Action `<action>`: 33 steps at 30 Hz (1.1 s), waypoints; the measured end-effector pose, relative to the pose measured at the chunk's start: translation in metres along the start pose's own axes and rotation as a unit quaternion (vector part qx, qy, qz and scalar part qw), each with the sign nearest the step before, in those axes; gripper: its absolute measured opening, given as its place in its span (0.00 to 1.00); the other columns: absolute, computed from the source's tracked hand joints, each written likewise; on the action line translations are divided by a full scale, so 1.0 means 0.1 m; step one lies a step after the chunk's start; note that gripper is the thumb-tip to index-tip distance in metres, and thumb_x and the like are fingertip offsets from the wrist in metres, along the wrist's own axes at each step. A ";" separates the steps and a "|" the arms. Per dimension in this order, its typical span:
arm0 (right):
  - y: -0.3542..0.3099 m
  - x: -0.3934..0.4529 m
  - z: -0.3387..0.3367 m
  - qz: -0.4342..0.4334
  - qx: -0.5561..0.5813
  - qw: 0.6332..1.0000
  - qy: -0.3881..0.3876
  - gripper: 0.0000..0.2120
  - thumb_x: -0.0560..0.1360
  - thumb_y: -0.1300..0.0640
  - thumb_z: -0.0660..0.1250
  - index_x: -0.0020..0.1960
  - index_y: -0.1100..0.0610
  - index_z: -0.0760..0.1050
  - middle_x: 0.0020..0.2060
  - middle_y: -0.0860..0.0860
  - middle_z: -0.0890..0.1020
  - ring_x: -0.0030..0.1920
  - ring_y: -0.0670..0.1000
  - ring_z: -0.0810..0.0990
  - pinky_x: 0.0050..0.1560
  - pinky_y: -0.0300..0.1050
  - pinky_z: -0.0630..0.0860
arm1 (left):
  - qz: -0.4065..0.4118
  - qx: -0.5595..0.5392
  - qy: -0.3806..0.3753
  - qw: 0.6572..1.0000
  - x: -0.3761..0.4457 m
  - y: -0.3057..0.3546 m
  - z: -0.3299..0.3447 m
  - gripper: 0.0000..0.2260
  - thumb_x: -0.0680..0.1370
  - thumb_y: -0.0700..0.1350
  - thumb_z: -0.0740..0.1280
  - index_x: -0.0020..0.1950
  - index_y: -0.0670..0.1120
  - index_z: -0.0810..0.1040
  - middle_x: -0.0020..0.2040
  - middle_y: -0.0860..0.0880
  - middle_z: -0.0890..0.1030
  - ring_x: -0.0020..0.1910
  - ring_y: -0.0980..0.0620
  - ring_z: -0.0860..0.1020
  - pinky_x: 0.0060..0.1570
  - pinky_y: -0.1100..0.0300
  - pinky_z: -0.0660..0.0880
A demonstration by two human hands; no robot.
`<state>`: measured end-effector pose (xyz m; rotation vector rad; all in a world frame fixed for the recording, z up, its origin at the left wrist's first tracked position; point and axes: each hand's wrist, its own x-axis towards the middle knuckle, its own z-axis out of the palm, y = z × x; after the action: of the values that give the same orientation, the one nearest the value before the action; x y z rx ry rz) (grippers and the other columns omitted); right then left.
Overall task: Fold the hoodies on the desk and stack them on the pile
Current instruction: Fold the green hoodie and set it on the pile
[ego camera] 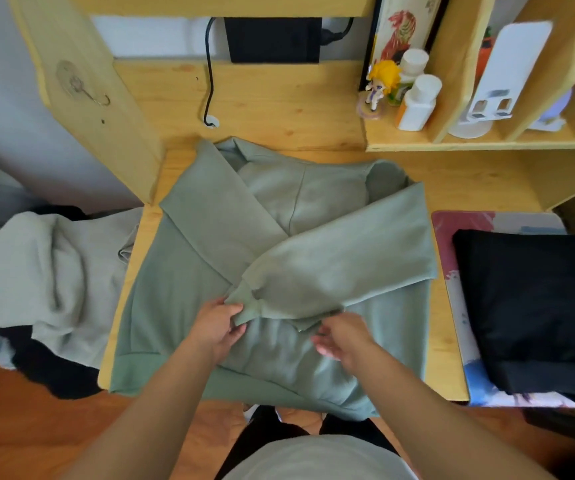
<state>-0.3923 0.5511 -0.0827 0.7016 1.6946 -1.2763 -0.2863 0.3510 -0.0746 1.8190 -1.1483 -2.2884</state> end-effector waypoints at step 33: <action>-0.17 -0.27 0.12 0.041 0.048 0.995 -0.077 0.10 0.77 0.59 0.66 0.37 0.59 0.75 0.31 0.52 0.79 0.33 0.52 0.77 0.34 0.44 0.73 | 0.264 0.456 0.060 0.848 -0.44 -0.66 0.66 0.13 0.75 0.56 0.69 0.50 0.52 0.68 0.47 0.53 0.76 0.48 0.49 0.77 0.47 0.51 0.74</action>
<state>-0.3907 0.5363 -0.0521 0.7035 1.4743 -1.3269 -0.2998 0.4537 -0.0687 1.4225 -2.5808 -1.3485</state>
